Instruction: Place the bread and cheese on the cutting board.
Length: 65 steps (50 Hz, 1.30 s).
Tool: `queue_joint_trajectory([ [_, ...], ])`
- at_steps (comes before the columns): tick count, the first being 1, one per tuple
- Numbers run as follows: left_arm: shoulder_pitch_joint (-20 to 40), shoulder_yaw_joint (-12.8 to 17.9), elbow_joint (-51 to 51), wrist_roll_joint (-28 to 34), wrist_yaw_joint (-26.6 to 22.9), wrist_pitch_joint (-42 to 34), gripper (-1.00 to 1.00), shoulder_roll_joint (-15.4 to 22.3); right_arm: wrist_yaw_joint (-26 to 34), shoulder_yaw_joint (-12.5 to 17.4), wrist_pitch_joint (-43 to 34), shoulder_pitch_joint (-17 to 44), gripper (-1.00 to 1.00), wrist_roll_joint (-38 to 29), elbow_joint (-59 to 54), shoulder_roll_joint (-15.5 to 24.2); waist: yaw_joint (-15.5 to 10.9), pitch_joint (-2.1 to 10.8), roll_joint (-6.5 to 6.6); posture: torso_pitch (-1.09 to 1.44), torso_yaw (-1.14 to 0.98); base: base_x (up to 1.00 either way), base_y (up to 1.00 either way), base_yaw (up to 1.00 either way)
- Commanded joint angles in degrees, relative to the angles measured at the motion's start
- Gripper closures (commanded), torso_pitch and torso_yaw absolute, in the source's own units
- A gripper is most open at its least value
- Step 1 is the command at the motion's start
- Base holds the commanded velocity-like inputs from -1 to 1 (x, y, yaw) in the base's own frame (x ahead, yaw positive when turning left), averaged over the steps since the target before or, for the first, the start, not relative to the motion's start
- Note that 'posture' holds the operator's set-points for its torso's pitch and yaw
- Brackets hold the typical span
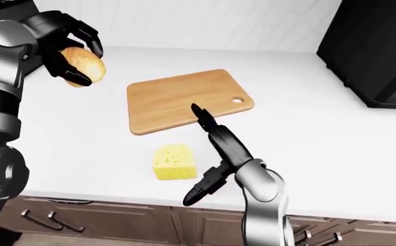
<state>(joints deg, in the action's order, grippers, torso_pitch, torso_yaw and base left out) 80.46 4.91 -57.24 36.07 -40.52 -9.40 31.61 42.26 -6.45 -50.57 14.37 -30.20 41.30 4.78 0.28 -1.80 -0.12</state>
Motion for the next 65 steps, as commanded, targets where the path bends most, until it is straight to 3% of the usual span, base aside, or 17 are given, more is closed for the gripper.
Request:
queue_joint_trajectory([
  [1,2.5,0.6,2.5,-0.7,0.7,0.8,0.97,0.6,-0.2,0.1,-0.1,2.2,-1.00,-1.2,2.4,-0.5,0.0,1.68,0.35,0.00,0.00,0.00,0.00,0.00],
  [11,2.3,0.5,2.9,-1.2,0.7,0.4,0.97,0.4,1.1,-4.1,-4.3,5.4,-1.00,-5.4,3.8,-3.0,0.2,1.59,0.80,0.00,0.00,0.00,0.00,0.00],
  [17,3.0,0.5,2.5,-1.2,0.7,0.3,0.97,0.6,0.8,-5.5,-3.3,4.3,-1.00,-6.5,3.5,-4.4,0.3,1.56,1.04,0.00,0.00,0.00,0.00,0.00],
  [32,1.0,0.6,3.3,-1.5,1.2,0.4,0.96,0.6,-0.5,-5.9,-0.8,1.8,-0.99,-6.1,2.2,-5.9,0.6,1.65,1.47,0.00,0.00,0.00,0.00,0.00],
  [33,1.1,0.6,3.3,-1.5,1.3,0.2,0.97,0.5,-0.5,-6.1,-0.6,1.6,-0.80,-6.1,2.2,-5.8,0.6,1.62,1.46,0.00,0.00,0.00,0.00,0.00],
  [36,0.9,0.6,3.5,-1.5,1.1,0.1,0.96,0.5,-0.7,-6.1,-0.3,1.4,-0.79,-6.0,2.0,-5.9,0.7,1.61,1.44,0.00,0.00,0.00,0.00,0.00],
  [38,0.9,0.6,3.4,-1.5,1.0,0.2,0.97,0.7,-0.4,-6.4,-0.9,1.5,-0.57,-6.3,2.4,-5.9,0.7,1.63,1.46,0.00,0.00,0.00,0.00,0.00],
  [47,0.5,0.6,3.0,-1.4,1.5,0.8,0.97,0.4,-0.8,-5.6,-0.1,1.0,-0.66,-5.6,1.7,-5.8,0.7,1.68,1.54,0.00,0.00,0.00,0.00,0.00],
  [50,0.8,0.6,3.3,-1.3,1.2,0.3,0.97,0.4,-0.6,-6.4,-0.4,0.4,-0.44,-5.9,2.0,-5.6,0.7,1.74,1.53,0.00,0.00,0.00,0.00,0.00],
  [54,0.1,0.8,3.6,-1.7,1.2,0.6,0.97,0.6,-1.3,-6.5,0.8,-0.4,-0.35,-5.4,1.4,-6.0,0.7,1.76,1.54,0.00,0.00,0.00,0.00,0.00],
  [55,-0.3,0.8,4.1,-1.7,1.2,0.4,0.97,0.6,-1.3,-6.7,0.6,-0.7,-0.06,-5.6,1.6,-6.0,0.8,1.76,1.54,0.00,0.00,0.00,0.00,0.00],
  [58,-0.7,0.8,4.3,-1.8,1.2,0.4,0.97,0.6,-1.6,-6.5,1.7,-1.2,-0.09,-5.3,1.2,-5.7,0.8,1.83,1.55,0.00,0.00,0.00,0.00,0.00],
  [60,-0.9,0.8,4.0,-1.7,1.7,0.7,0.98,0.5,-1.8,-6.2,2.3,-1.4,0.02,-5.0,0.7,-5.6,0.8,1.92,1.56,0.00,0.00,0.00,0.00,0.00],
  [62,-1.1,0.8,3.3,-1.9,2.3,1.4,0.98,0.5,-2.0,-6.1,2.8,-1.9,0.22,-4.7,0.5,-5.6,0.8,1.99,1.53,0.00,0.00,0.00,0.00,0.00],
  [63,-1.5,0.8,3.6,-1.9,2.2,1.4,0.98,0.5,-2.3,-6.3,3.2,-2.5,0.40,-4.6,0.6,-5.6,0.8,2.04,1.53,0.00,0.00,0.00,0.00,0.00],
  [65,-1.9,0.9,4.7,-2.0,1.8,0.9,0.98,0.7,-2.5,-6.0,3.2,-2.8,1.00,-4.1,0.5,-5.7,0.8,2.15,1.56,0.00,0.00,0.00,0.00,0.00],
])
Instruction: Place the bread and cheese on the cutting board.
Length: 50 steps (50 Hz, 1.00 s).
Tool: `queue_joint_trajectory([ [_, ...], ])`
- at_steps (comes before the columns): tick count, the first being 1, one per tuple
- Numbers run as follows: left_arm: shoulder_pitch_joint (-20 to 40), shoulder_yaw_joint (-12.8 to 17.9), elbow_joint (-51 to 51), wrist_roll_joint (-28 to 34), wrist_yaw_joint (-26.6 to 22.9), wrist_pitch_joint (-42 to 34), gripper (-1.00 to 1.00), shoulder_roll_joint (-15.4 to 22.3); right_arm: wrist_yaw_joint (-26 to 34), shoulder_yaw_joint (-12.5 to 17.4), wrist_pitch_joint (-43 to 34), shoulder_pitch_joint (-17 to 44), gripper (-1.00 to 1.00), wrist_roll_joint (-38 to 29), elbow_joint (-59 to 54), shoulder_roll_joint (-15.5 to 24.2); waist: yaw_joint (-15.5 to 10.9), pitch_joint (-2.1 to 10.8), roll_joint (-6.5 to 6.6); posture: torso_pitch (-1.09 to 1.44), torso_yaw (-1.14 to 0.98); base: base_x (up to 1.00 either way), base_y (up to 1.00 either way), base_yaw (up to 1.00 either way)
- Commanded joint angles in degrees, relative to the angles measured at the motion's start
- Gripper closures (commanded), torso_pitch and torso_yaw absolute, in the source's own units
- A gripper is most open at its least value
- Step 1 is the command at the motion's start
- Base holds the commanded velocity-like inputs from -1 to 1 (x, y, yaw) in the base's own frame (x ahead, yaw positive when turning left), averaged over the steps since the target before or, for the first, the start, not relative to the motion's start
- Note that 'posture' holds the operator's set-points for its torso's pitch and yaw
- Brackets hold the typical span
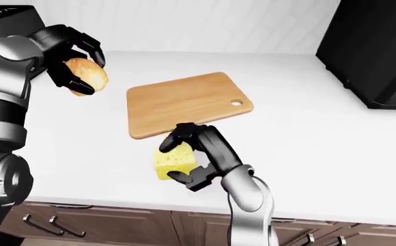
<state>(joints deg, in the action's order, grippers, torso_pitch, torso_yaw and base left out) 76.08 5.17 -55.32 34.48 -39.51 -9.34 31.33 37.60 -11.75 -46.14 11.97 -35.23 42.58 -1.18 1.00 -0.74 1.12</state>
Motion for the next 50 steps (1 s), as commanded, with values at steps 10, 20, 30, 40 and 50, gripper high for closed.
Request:
queue_joint_trajectory([
  [10,3.6,0.6,0.9,0.0,1.9,2.0,0.98,1.6,2.4,-0.2,-2.0,1.1,0.99,1.0,-0.7,0.7,0.2,1.23,0.34,0.00,0.00,0.00,0.00,0.00],
  [20,5.9,0.4,0.8,0.3,1.1,1.4,0.98,1.5,7.3,4.5,-14.6,15.9,0.98,-0.2,0.9,1.9,0.5,0.65,0.50,0.00,0.00,0.00,0.00,0.00],
  [30,6.0,0.4,1.2,0.7,0.8,1.5,0.97,1.3,5.7,12.4,-22.1,34.0,0.98,5.2,-6.6,7.5,0.4,0.03,0.53,0.00,0.00,0.00,0.00,0.00],
  [40,3.7,-1.3,4.0,2.1,3.0,3.1,0.97,-3.4,-6.5,18.9,-8.4,49.7,0.98,15.6,-35.4,16.7,0.0,-0.11,0.08,0.00,0.00,0.00,0.00,0.00],
  [50,3.8,-1.4,2.7,1.4,4.6,3.2,0.97,-6.2,-16.6,16.7,9.5,62.9,0.98,18.5,-69.8,19.6,-0.3,0.11,-0.55,0.00,0.00,0.00,0.00,0.00],
])
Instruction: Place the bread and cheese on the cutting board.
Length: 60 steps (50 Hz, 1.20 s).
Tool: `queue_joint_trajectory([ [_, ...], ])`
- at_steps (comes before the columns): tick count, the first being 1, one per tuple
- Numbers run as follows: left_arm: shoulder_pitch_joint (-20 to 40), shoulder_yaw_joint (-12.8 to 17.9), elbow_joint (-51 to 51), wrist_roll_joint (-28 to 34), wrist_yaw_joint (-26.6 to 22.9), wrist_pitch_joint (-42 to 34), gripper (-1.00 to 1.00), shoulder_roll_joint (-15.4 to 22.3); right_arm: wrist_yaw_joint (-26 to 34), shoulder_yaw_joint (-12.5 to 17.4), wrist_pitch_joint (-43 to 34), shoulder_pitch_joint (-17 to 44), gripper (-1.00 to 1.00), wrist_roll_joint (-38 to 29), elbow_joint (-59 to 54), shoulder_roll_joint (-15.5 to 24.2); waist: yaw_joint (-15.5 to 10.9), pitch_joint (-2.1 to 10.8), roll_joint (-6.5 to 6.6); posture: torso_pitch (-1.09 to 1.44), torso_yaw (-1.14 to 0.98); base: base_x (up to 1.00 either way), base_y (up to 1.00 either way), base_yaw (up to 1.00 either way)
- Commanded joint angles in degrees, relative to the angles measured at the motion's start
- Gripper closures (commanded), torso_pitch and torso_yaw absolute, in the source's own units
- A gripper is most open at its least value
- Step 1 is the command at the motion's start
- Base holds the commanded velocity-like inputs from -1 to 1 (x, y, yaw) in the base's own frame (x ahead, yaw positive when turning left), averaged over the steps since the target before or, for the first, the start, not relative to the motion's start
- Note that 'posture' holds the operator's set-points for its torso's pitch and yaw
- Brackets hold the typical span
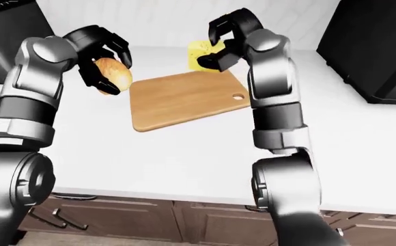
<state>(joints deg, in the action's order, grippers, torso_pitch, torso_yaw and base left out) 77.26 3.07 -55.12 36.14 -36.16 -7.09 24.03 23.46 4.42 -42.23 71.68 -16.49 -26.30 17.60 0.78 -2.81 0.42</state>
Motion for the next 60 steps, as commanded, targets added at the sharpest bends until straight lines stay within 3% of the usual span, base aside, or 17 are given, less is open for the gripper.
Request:
queue_joint_trajectory([
  [1,2.7,0.7,2.4,-0.3,1.2,1.0,0.97,1.0,-3.1,0.6,6.8,4.2,0.98,-0.1,-3.4,0.8,-0.1,2.22,0.12,0.00,0.00,0.00,0.00,0.00],
  [7,3.3,1.0,1.9,-0.7,0.9,0.9,0.97,1.5,-7.6,-0.2,16.6,11.8,0.98,-1.2,-23.3,0.8,-0.3,2.45,0.06,0.00,0.00,0.00,0.00,0.00],
  [14,2.7,1.8,1.3,-2.4,1.5,0.2,0.97,1.9,-14.6,-0.4,23.7,14.6,0.97,-1.9,-36.1,-1.6,-0.6,2.51,0.14,0.00,0.00,0.00,0.00,0.00],
  [29,0.2,1.2,1.0,-2.5,2.9,2.7,0.98,1.6,-17.8,-1.8,28.8,12.5,0.95,-5.4,-40.6,-2.9,-0.9,2.56,-0.12,0.00,0.00,0.00,0.00,0.00],
  [56,-0.9,1.3,0.4,-3.5,3.9,2.9,0.98,2.2,-18.0,-0.6,29.5,10.1,0.98,-5.4,-40.7,-2.0,-0.9,2.67,-0.28,0.00,0.00,0.00,0.00,0.00],
  [57,-1.0,1.3,0.3,-3.6,4.0,3.1,0.98,2.2,-18.0,-0.6,29.3,10.3,0.75,-5.4,-40.7,-2.0,-0.9,2.67,-0.28,0.00,0.00,0.00,0.00,0.00],
  [58,-1.0,1.4,0.6,-3.6,3.9,3.0,0.98,2.2,-17.9,-0.7,28.9,10.5,-1.00,-5.4,-40.5,-2.0,-0.9,2.66,-0.29,0.00,0.00,0.00,0.00,0.00],
  [60,-0.8,1.3,0.6,-3.5,3.7,2.9,0.98,2.2,-17.6,-1.0,28.9,10.6,-1.00,-5.7,-40.4,-2.1,-0.9,2.63,-0.27,0.00,0.00,0.00,0.00,0.00],
])
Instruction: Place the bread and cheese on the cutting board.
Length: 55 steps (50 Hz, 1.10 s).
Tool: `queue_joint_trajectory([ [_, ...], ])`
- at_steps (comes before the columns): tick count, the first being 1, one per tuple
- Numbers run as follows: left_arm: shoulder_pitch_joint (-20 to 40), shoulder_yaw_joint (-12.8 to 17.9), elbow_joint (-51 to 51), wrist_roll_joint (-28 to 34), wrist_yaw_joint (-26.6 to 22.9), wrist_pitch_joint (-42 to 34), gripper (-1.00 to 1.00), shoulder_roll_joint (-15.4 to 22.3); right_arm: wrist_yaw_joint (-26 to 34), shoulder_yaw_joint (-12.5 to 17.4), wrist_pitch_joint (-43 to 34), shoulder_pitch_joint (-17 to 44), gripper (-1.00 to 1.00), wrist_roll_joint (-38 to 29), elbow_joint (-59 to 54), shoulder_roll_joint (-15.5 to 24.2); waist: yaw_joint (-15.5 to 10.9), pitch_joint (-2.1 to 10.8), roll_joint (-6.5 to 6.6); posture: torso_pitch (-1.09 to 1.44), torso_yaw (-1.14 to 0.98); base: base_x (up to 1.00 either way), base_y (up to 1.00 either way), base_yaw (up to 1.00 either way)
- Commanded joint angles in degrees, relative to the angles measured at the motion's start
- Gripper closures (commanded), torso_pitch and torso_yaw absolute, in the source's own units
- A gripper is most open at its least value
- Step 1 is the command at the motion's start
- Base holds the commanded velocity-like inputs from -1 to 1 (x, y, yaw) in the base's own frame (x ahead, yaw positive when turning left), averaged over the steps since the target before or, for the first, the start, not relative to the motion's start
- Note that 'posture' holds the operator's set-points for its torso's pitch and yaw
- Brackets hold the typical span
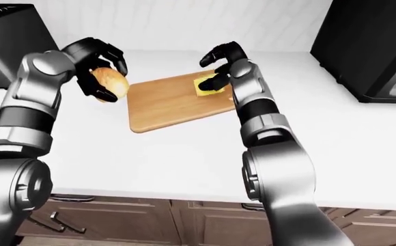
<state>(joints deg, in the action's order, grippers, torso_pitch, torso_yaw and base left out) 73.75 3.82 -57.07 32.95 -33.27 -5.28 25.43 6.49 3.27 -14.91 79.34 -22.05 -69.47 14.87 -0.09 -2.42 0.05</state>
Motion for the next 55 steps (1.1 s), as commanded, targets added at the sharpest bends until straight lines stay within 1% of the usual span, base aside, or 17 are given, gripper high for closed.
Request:
queue_joint_trajectory([
  [1,2.7,0.4,2.4,-0.1,0.8,1.0,0.97,0.9,-0.6,0.3,1.6,3.0,-1.00,-0.2,2.6,0.6,0.0,2.25,0.12,0.00,0.00,0.00,0.00,0.00],
  [4,3.3,0.6,2.4,-0.2,0.6,0.9,0.98,1.1,-0.2,0.3,1.5,3.2,-1.00,-0.2,2.7,0.7,0.0,2.27,0.14,0.00,0.00,0.00,0.00,0.00],
  [5,3.6,0.7,2.5,-0.3,0.5,0.7,0.97,1.1,0.9,1.1,0.7,3.2,-1.00,0.8,2.7,0.7,0.0,2.27,0.13,0.00,0.00,0.00,0.00,0.00],
  [6,3.6,0.7,2.5,-0.3,0.5,0.7,0.97,1.1,0.2,0.5,1.6,3.0,-1.00,0.2,3.1,1.0,0.0,2.28,0.11,0.00,0.00,0.00,0.00,0.00],
  [11,3.7,0.7,2.3,-0.2,0.7,0.8,0.97,1.0,0.4,1.0,2.1,3.4,-1.00,0.9,3.0,1.7,-0.1,2.32,0.00,0.00,0.00,0.00,0.00,0.00],
  [19,5.5,0.1,0.3,-0.1,1.9,1.1,0.97,-0.4,2.2,1.6,1.7,4.4,-1.00,1.9,4.7,4.1,-0.2,2.26,-0.20,0.00,0.00,0.00,0.00,0.00],
  [23,6.9,-0.5,-2.5,0.3,3.5,1.9,0.97,-1.9,4.1,2.1,1.2,4.6,-1.00,2.4,6.2,6.4,-0.2,2.23,-0.46,0.00,0.00,0.00,0.00,0.00],
  [26,9.1,-1.2,-6.2,1.0,5.1,2.8,0.98,-3.4,5.3,2.4,0.5,4.9,-1.00,2.7,7.1,8.2,-0.3,2.25,-0.74,0.00,0.00,0.00,0.00,0.00],
  [29,10.7,-1.5,-8.0,1.4,6.0,2.8,0.97,-4.4,5.9,2.6,-0.1,5.3,-1.00,2.9,7.9,8.8,-0.4,2.26,-0.97,0.00,0.00,0.00,0.00,0.00],
  [34,10.3,-1.8,-10.0,1.7,8.2,3.6,0.97,-6.9,8.4,2.7,-3.0,4.5,-1.00,3.8,13.5,8.9,-0.3,2.10,-1.22,0.00,0.00,0.00,0.00,0.00],
  [35,10.5,-1.6,-11.0,1.5,9.3,3.7,0.96,-7.4,8.6,2.7,-3.0,4.2,-1.00,3.9,14.1,9.1,-0.3,2.10,-1.24,0.00,0.00,0.00,0.00,0.00],
  [37,11.0,-1.9,-12.2,1.8,9.8,4.0,0.96,-8.0,9.2,2.8,-3.7,4.2,-1.00,3.9,14.9,9.6,-0.3,2.13,-1.29,0.00,0.00,0.00,0.00,0.00],
  [45,12.6,-3.2,-16.0,4.3,11.7,3.4,0.96,-10.2,11.4,3.5,-5.0,4.4,-1.00,4.5,17.0,12.1,-0.4,2.13,-1.78,0.00,0.00,0.00,0.00,0.00],
  [46,12.8,-2.8,-16.4,4.2,11.8,3.1,0.96,-10.4,11.6,3.5,-5.3,4.4,-1.00,4.6,17.4,12.3,-0.4,2.12,-1.83,0.00,0.00,0.00,0.00,0.00],
  [48,12.6,-3.3,-17.1,5.3,12.2,2.8,0.97,-10.9,11.9,3.6,-5.2,4.7,-1.00,4.8,17.4,12.7,-0.4,2.12,-1.87,0.00,0.00,0.00,0.00,0.00],
  [55,12.4,-3.1,-18.1,7.0,13.9,1.8,0.96,-13.1,12.8,3.9,-5.4,4.3,-1.00,5.3,18.5,13.4,-0.3,2.10,-2.05,0.00,0.00,0.00,0.00,0.00],
])
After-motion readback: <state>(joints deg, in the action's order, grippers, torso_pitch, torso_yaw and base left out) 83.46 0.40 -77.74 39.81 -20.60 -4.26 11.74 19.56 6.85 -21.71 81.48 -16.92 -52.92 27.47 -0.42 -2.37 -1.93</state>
